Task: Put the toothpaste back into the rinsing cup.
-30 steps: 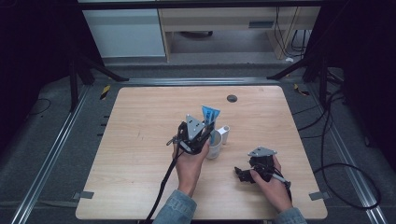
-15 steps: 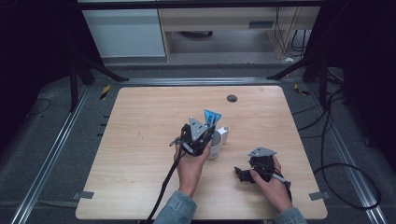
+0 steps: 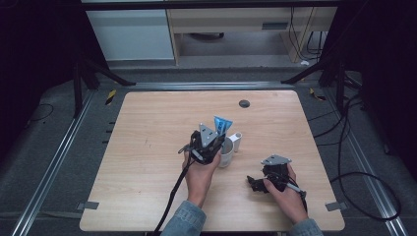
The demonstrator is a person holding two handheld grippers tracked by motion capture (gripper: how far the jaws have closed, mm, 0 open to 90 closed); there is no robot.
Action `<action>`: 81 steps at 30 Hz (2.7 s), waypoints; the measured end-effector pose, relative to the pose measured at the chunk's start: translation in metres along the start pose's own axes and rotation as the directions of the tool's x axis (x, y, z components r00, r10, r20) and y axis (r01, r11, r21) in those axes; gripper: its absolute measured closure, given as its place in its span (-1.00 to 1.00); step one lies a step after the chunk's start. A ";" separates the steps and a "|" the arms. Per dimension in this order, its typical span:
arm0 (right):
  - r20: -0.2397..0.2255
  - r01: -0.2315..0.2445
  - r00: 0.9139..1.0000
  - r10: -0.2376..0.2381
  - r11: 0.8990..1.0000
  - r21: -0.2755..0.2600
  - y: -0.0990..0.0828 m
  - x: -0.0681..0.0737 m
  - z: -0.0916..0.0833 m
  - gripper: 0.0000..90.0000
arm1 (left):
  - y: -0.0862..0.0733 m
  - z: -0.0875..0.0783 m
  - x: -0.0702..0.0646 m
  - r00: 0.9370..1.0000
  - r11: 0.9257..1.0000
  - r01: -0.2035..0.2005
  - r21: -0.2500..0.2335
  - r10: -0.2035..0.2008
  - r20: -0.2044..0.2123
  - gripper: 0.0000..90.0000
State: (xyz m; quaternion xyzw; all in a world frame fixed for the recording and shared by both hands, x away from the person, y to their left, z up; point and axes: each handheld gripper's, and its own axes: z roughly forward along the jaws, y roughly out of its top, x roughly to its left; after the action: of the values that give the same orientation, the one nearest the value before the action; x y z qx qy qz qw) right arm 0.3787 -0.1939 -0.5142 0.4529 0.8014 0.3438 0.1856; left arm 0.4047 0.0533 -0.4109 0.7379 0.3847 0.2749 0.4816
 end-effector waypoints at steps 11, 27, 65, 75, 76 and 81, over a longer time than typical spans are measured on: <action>0.000 -0.001 1.000 0.001 1.000 0.000 0.000 0.000 0.000 -0.99 | 0.001 0.004 0.000 1.000 1.000 -0.007 0.026 0.007 0.005 0.63; 0.000 -0.001 1.000 0.001 1.000 0.000 0.000 0.000 0.000 -0.99 | 0.002 0.013 -0.001 1.000 0.997 -0.018 0.070 0.016 0.017 0.63; 0.000 0.001 1.000 -0.001 1.000 0.000 0.000 0.000 0.000 -0.99 | 0.003 0.022 -0.005 0.999 0.997 0.018 0.075 -0.020 0.028 0.41; 0.000 0.001 1.000 -0.001 1.000 -0.001 0.000 0.000 0.000 -0.99 | 0.003 0.021 -0.005 1.000 0.997 0.014 0.079 -0.016 0.023 0.28; 0.000 0.003 1.000 -0.003 1.000 0.000 0.000 0.000 0.000 -0.99 | 0.003 0.021 -0.005 1.000 0.997 0.013 0.079 -0.015 0.022 0.25; 0.000 0.000 1.000 0.000 1.000 0.000 0.000 0.000 0.000 -0.99 | 0.003 0.019 -0.006 1.000 0.996 0.005 0.084 -0.006 0.014 0.13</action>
State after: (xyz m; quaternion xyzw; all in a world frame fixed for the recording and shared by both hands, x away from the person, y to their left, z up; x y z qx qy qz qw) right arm 0.3787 -0.1939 -0.5142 0.4528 0.8015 0.3437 0.1856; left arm 0.4174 0.0376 -0.4156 0.7584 0.3945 0.2518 0.4538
